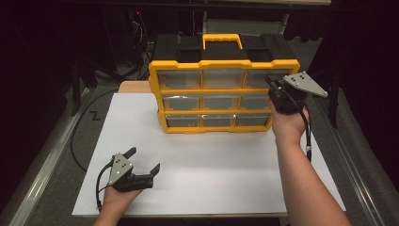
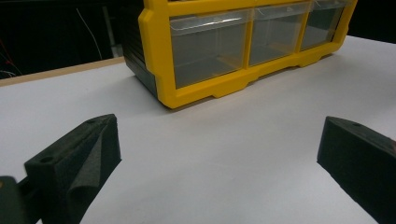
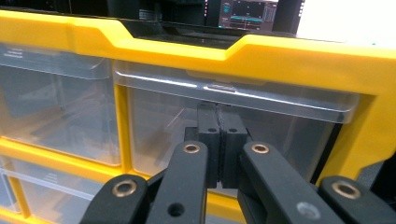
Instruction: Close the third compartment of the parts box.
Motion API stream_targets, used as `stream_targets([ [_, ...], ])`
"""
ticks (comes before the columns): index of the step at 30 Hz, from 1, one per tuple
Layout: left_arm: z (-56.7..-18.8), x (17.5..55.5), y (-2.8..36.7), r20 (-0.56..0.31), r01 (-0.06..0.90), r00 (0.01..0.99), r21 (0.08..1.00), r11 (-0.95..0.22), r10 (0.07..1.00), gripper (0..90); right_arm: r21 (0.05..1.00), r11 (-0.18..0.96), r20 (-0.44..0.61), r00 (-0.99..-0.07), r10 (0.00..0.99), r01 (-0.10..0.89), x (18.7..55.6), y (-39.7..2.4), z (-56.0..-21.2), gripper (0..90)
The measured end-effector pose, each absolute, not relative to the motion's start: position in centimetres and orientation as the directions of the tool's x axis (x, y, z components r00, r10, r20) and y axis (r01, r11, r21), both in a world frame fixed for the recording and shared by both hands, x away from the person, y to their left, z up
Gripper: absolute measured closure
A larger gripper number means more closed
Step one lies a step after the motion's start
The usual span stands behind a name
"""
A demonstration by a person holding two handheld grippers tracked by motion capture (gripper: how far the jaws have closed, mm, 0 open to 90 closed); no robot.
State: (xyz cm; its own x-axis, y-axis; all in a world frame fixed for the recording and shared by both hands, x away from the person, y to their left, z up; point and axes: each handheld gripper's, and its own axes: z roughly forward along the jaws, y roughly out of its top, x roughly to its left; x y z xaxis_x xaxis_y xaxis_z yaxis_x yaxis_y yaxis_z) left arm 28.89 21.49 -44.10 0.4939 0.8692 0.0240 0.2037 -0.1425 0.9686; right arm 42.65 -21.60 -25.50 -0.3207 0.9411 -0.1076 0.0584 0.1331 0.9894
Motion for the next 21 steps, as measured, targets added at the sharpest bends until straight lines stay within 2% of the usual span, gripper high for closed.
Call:
stream_targets([
  [21, -44.1, 29.0, 21.5, 0.019, 0.206, 0.491, 0.969, -0.138, 0.871, 0.4, 0.987, 0.157, -0.131, -0.393, 0.910, 0.034, 37.8, -21.9, -26.3, 90.0],
])
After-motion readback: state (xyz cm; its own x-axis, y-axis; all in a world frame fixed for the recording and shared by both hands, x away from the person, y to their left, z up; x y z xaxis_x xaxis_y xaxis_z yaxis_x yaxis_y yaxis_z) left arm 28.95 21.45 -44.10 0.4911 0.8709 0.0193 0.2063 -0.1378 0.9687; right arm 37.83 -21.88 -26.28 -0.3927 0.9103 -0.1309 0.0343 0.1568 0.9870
